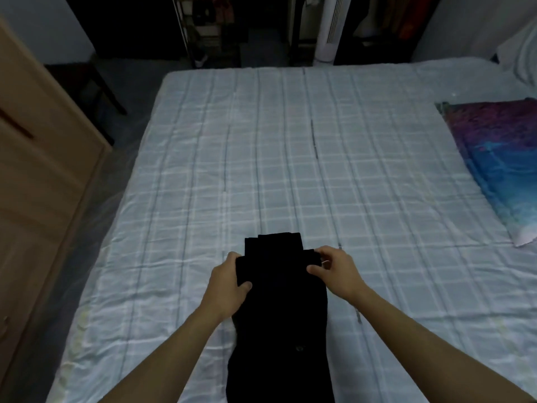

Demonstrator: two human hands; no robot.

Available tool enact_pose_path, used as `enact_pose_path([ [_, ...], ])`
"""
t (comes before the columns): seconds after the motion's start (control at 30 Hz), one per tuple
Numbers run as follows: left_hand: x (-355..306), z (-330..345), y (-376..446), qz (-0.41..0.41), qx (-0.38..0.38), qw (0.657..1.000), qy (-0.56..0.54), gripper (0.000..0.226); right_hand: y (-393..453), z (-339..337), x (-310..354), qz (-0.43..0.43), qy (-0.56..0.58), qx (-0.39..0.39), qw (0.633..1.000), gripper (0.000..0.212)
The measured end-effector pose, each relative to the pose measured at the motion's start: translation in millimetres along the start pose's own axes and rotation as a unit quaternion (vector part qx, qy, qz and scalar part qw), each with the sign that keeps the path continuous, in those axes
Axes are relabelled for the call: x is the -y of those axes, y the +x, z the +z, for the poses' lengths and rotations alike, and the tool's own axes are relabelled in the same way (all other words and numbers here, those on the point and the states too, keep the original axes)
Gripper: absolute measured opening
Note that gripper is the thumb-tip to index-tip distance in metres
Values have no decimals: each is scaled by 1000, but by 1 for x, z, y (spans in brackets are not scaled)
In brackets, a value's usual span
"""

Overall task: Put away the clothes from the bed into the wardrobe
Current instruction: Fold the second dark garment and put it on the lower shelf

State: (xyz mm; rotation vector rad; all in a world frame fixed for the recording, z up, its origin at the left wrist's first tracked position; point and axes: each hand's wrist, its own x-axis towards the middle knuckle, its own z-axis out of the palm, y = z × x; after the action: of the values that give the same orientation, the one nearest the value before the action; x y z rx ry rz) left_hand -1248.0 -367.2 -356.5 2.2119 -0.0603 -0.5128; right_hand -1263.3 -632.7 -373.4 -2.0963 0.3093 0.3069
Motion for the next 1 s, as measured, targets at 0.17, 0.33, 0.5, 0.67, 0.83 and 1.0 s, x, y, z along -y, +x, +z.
enact_pose_path([
  [0.17, 34, 17, 96, -24, 10, 1000, -11, 42, 85, 22, -33, 34, 4, -18, 999, 24],
  [0.33, 85, 62, 158, -39, -23, 999, 19, 40, 144, 49, -89, 78, 37, -8, 996, 36],
  [0.5, 121, 108, 162, 51, -122, 957, 257, 54, 135, 93, -125, -82, -256, -59, 961, 62],
  [0.67, 155, 141, 155, 127, -19, 920, 371, 69, 132, 141, -147, -164, -373, 0, 913, 71],
  [0.83, 175, 150, 165, 118, -8, 922, 367, 74, 142, 155, -167, -142, -377, -1, 915, 74],
  [1.0, 185, 158, 167, 142, -29, 913, 380, 76, 149, 157, -174, -157, -400, -2, 903, 78],
])
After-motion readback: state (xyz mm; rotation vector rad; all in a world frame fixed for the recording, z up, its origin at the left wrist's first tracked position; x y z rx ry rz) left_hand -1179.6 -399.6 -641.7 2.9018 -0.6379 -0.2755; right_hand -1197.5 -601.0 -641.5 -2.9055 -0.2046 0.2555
